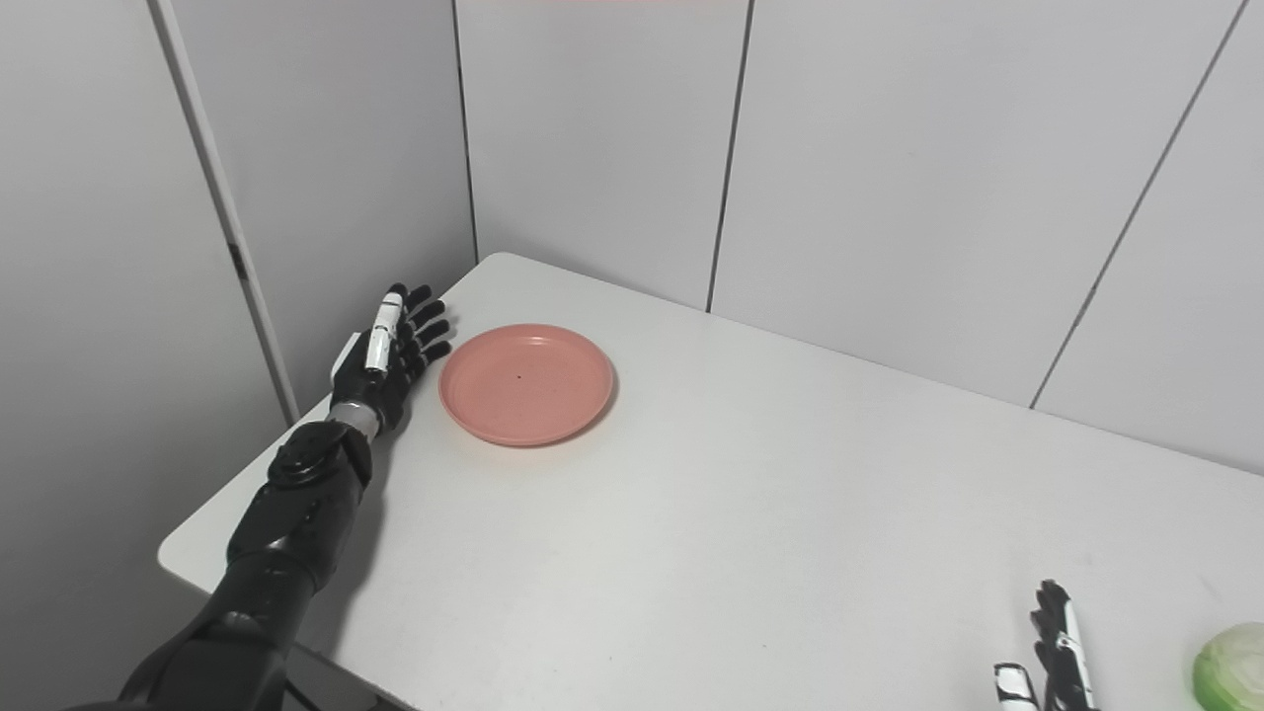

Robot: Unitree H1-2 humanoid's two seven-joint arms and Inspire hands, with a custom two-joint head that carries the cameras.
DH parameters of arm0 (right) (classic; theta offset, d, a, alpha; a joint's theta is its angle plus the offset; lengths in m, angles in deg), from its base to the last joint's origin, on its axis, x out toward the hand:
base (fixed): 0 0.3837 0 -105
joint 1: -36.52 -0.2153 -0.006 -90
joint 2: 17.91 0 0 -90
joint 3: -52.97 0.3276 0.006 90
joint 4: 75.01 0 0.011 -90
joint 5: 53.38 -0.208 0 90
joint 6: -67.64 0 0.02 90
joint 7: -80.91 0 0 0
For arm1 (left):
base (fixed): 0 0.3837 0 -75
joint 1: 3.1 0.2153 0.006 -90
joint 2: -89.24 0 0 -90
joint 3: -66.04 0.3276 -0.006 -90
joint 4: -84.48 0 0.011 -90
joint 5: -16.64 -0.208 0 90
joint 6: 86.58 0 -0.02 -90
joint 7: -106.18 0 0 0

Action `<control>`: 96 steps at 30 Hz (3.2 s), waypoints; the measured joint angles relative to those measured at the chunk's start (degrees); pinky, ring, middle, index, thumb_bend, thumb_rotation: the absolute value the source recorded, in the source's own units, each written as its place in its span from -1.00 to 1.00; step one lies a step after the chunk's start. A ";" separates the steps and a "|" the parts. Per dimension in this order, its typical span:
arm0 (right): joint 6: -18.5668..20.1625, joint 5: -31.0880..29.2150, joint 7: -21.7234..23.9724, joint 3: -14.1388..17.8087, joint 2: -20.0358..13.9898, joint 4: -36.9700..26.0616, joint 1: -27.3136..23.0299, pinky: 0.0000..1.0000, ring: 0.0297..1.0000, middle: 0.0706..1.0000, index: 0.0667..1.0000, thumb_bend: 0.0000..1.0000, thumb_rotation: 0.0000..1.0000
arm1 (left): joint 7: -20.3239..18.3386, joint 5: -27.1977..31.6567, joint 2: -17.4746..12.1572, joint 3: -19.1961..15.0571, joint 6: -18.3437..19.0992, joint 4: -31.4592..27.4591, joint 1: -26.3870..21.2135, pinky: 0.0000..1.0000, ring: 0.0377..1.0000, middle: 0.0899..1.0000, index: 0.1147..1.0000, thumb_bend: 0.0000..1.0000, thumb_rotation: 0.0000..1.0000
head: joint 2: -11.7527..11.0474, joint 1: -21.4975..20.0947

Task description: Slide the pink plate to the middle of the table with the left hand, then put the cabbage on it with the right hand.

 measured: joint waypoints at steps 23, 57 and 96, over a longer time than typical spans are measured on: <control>0.01 1.56 0.26 0.13 0.05 -0.77 0.42 1.00 1.00 1.00 1.00 -0.32 1.00 | -2.15 0.05 3.31 3.10 -3.00 7.25 -6.00 0.83 0.81 0.81 0.78 -0.19 1.00 | 1.32 -1.76; -4.25 7.18 -2.57 -0.63 0.27 0.38 0.28 0.69 0.81 0.84 0.83 -0.37 1.00 | -6.23 -0.04 13.61 11.77 7.29 -8.83 -1.74 0.80 0.79 0.79 0.78 -0.09 1.00 | 6.94 -15.63; 1.38 13.74 -3.80 -3.96 4.65 -1.16 0.16 0.78 0.86 0.89 0.89 -0.48 1.00 | -14.84 -2.61 17.83 27.01 12.54 -23.53 6.87 0.85 0.85 0.86 0.85 -0.04 1.00 | 12.04 -43.59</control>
